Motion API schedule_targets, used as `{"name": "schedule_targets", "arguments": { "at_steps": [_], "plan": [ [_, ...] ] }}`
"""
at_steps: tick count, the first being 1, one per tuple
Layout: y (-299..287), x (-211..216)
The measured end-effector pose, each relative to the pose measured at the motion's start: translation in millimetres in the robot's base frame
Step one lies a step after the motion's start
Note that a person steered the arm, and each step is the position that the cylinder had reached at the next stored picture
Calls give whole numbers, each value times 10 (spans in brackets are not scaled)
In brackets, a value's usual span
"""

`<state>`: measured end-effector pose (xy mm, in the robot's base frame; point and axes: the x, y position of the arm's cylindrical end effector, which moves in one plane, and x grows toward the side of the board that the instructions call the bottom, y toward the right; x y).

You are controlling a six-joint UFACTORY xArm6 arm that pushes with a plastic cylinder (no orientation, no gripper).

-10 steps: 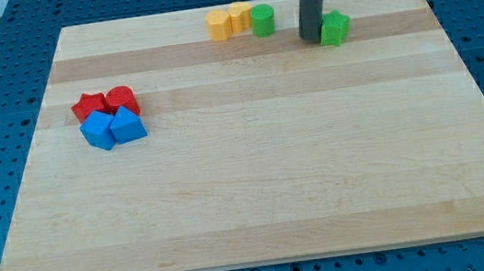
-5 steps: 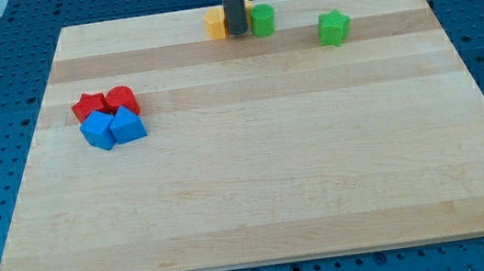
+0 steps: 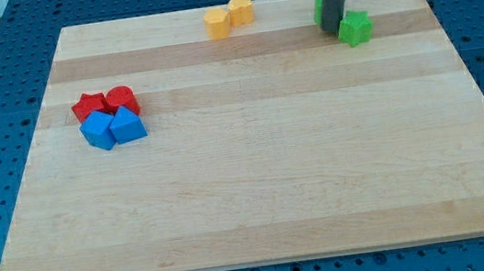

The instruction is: Move green circle to the green star

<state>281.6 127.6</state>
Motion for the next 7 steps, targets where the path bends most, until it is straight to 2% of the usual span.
{"name": "schedule_targets", "arguments": {
  "at_steps": [2,3,7],
  "plan": [
    [-710,76],
    [-293,-471],
    [392,-400]
  ]
}}
